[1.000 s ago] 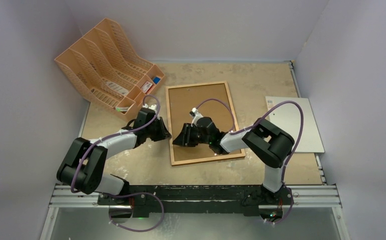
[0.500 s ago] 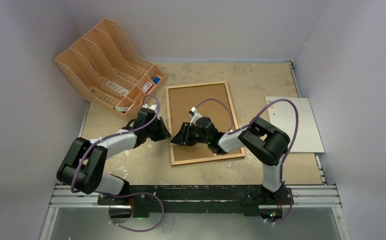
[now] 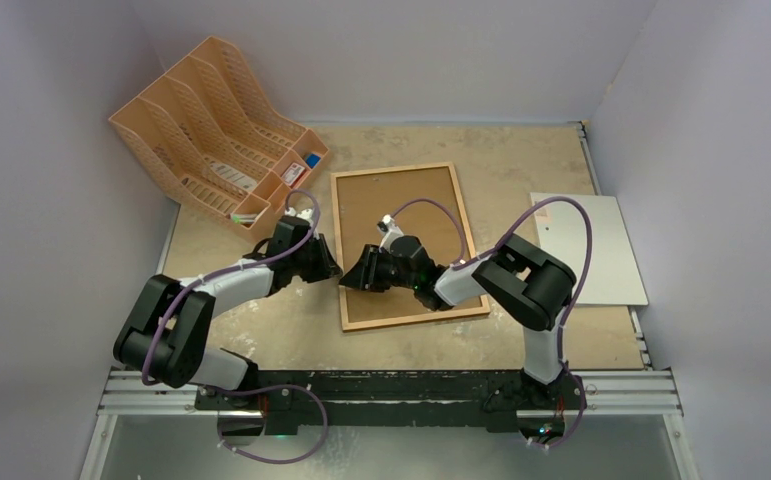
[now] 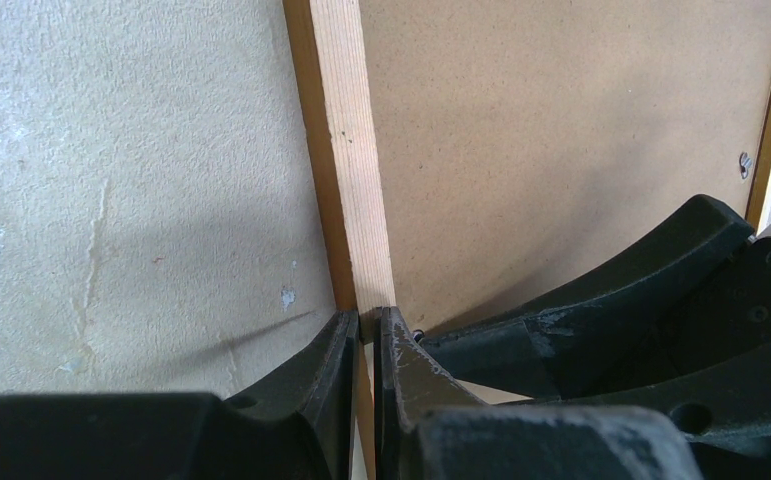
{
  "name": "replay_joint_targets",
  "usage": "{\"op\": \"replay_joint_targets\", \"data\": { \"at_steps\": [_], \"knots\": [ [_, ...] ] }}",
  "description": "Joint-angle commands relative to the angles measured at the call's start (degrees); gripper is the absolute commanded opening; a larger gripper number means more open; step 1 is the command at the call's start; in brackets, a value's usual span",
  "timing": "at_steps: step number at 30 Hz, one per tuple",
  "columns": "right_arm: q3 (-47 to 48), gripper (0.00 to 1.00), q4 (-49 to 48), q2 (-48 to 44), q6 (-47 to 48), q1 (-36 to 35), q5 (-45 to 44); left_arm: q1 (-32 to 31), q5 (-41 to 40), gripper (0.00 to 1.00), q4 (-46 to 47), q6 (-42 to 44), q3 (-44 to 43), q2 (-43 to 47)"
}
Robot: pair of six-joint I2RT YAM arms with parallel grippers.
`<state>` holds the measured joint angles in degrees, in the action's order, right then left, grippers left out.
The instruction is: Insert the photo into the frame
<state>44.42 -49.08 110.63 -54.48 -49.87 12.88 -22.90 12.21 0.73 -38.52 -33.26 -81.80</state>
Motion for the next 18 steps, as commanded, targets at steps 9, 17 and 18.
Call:
{"op": "replay_joint_targets", "data": {
  "at_steps": [9,17,18],
  "knots": [
    [-4.06,0.42,1.59,-6.22,4.83,-0.83,-5.3,-0.84,-0.42,0.0,-3.95,0.39,1.47,-2.63],
    [-6.13,0.44,7.49,-16.87,5.77,1.39,-10.34,-0.84,-0.78,0.09,-4.6,0.35,0.39,-2.31],
    [-5.6,0.44,8.93,-17.13,5.52,2.08,-10.71,-0.84,-0.76,0.14,-4.58,0.33,0.34,-2.23]
  ]
}}
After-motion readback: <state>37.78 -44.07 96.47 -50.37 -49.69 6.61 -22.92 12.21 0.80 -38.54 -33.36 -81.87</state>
